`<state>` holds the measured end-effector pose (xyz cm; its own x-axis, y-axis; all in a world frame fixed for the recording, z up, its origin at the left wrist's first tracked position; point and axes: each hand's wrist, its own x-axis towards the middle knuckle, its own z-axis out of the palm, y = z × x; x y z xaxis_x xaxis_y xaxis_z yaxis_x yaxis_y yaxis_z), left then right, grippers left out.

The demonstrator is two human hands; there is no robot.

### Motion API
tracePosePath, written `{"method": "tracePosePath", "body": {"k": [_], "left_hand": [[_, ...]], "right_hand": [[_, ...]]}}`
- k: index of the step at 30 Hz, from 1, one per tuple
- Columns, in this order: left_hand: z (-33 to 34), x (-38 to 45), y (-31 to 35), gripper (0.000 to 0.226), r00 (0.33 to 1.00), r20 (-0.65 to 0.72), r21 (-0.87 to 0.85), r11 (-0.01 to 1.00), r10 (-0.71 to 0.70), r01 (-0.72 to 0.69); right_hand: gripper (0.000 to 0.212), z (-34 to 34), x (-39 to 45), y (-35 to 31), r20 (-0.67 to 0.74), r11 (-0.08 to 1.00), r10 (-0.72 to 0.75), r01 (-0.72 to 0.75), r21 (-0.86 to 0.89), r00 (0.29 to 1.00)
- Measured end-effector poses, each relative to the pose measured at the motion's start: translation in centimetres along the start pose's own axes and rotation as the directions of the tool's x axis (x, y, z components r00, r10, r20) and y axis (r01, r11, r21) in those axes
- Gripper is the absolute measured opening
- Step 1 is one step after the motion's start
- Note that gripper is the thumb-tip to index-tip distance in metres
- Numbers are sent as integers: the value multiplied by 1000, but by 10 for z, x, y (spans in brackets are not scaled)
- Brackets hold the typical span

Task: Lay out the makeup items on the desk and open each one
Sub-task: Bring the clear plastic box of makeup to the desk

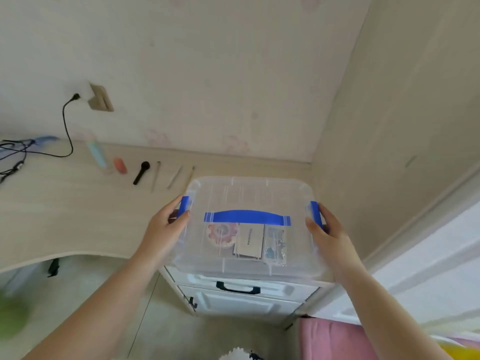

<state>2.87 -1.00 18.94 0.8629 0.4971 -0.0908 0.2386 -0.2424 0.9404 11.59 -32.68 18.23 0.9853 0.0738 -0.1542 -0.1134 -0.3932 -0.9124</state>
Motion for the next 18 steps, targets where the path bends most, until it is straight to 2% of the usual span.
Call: {"method": "tracePosePath", "body": {"k": [5,18], "left_hand": [[9,50,9,39,1000,8,-3,1000,16,-16],[12,164,23,27,975,216,51,997,53,-65]], "right_hand": [[39,8,52,-5,12,999,17,-17,-31,1000],[46,35,133,-27,-57,987,85,-92,-135,995]]}}
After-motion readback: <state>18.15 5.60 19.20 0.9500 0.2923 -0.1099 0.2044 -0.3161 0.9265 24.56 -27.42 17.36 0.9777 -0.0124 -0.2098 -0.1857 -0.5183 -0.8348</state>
